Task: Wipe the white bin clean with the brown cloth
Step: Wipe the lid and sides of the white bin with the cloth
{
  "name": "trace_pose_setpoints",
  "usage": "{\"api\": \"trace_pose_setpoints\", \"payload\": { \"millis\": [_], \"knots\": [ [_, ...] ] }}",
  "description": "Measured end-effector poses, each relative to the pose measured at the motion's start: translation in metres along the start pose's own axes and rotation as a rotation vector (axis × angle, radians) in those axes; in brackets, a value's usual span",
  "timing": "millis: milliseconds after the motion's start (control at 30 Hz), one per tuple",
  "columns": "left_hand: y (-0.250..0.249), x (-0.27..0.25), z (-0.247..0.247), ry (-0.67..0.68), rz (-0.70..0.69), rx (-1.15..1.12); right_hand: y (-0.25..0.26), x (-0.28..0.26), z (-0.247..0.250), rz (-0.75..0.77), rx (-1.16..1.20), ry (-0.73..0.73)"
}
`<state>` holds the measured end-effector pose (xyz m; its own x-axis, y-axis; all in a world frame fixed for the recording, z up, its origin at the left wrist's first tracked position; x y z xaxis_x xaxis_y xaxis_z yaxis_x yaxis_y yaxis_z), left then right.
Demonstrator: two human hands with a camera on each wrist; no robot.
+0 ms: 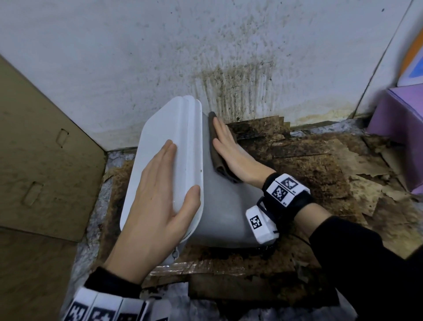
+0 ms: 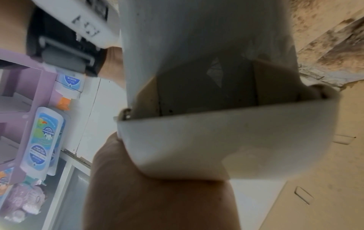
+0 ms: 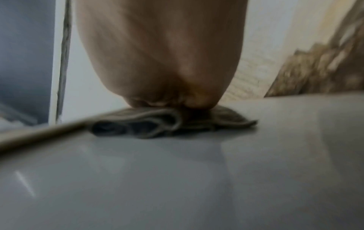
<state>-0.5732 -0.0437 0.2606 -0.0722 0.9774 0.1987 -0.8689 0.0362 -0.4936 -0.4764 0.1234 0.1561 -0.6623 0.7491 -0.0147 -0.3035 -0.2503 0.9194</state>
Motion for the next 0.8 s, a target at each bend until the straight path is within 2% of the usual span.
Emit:
{"api": "trace_pose_setpoints", "payload": {
  "millis": [67,167,267,433,600,800],
  "knots": [
    [0.001,0.001,0.0,-0.002,-0.002,0.004,-0.035,-0.005,0.004,-0.07,-0.017,0.001],
    [0.0,0.001,0.0,-0.001,0.005,-0.003,-0.097,-0.023,0.01,-0.257,0.023,-0.025],
    [-0.004,0.001,0.0,0.0,-0.005,-0.003,-0.134,-0.039,0.011,-0.376,0.11,-0.074],
    [-0.005,0.002,-0.001,0.009,0.002,-0.005,-0.143,-0.044,0.007,-0.458,0.147,-0.105],
    [-0.005,0.001,0.0,-0.001,0.008,-0.011,-0.142,-0.05,0.004,-0.461,0.159,-0.205],
    [-0.01,0.004,-0.003,-0.007,-0.017,0.02,-0.141,-0.085,-0.011,-0.424,0.13,-0.297]
  ]
}}
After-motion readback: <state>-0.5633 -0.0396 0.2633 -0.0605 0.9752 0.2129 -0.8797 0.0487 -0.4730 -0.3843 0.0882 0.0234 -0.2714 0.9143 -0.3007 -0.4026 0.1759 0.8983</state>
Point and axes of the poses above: each hand's wrist, its own x-axis towards the middle knuckle, its own z-axis out of the back of the hand, y = z × x, the point moved 8 cm from there along x, towards the middle knuckle
